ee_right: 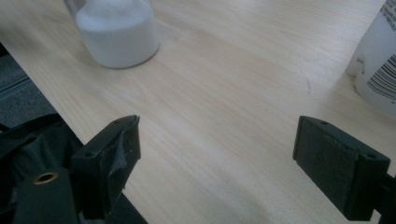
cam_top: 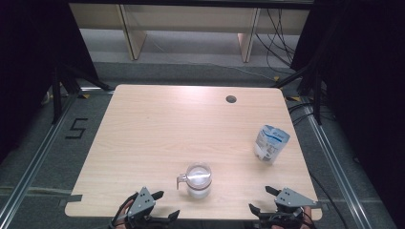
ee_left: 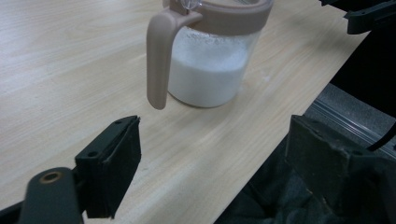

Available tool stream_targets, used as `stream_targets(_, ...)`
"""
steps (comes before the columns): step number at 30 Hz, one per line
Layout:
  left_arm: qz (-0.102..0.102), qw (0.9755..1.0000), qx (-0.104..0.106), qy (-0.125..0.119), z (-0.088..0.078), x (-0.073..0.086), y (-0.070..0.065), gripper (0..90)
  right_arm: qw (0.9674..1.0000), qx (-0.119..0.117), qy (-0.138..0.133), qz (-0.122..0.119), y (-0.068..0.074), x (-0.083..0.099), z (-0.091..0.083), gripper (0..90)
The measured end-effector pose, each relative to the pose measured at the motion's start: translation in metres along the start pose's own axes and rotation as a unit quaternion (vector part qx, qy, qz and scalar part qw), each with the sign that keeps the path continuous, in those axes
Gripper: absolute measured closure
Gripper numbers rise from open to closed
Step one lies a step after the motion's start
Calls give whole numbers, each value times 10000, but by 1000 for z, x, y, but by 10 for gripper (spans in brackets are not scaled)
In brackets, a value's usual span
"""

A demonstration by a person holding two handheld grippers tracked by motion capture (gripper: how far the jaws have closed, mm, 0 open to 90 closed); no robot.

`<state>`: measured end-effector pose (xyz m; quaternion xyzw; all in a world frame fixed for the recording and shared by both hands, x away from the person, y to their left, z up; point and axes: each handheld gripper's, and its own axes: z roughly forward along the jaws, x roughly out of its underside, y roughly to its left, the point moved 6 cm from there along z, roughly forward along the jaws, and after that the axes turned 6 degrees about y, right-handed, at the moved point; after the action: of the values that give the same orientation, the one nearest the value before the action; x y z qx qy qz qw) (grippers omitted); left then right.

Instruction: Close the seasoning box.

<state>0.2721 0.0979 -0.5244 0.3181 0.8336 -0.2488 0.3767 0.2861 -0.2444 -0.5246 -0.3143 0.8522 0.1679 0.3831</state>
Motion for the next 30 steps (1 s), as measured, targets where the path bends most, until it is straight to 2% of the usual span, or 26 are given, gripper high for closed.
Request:
stream_targets(2,29,10000,11,44,0,1,0,154,9998,-56,32,-164,0,1,1,157)
stream_targets(4,6,10000,-29,39,1,1,0,152,9999,-19,51,-91,1,2,1,157)
stream_targets(6,64,10000,-13,36,1,2,0,152,9998,-12,70,-188,0,3,1,157)
stream_targets(7,61,10000,-11,15,1,2,0,152,9998,38,199,39,3,6,-1,157)
stream_targets(8,71,10000,-5,10,1,2,0,152,9998,69,146,-154,-1,5,0,157)
stream_targets(13,40,10000,-41,8,1,1,0,152,9997,58,204,-137,0,7,1,157)
stream_targets(14,50,10000,-44,13,1,1,0,152,9996,112,186,-169,-1,7,1,157)
stream_targets(16,123,9999,-16,1,1,1,1,152,9996,47,213,-175,0,7,2,157)
stream_targets(22,25,10000,-24,13,2,2,0,152,9995,139,210,-200,-1,7,1,157)
stream_targets(25,-7,10000,-20,-22,3,1,0,152,9995,96,270,-92,0,8,2,157)
stream_targets(26,1,10000,-28,4,3,2,0,153,9995,98,288,62,3,9,1,157)
stream_targets(29,-22,10000,-27,-20,3,2,0,152,9996,64,277,41,2,9,2,157)
stream_targets(30,-17,10000,-55,-4,3,2,0,152,9997,-3,220,-82,0,8,3,157)
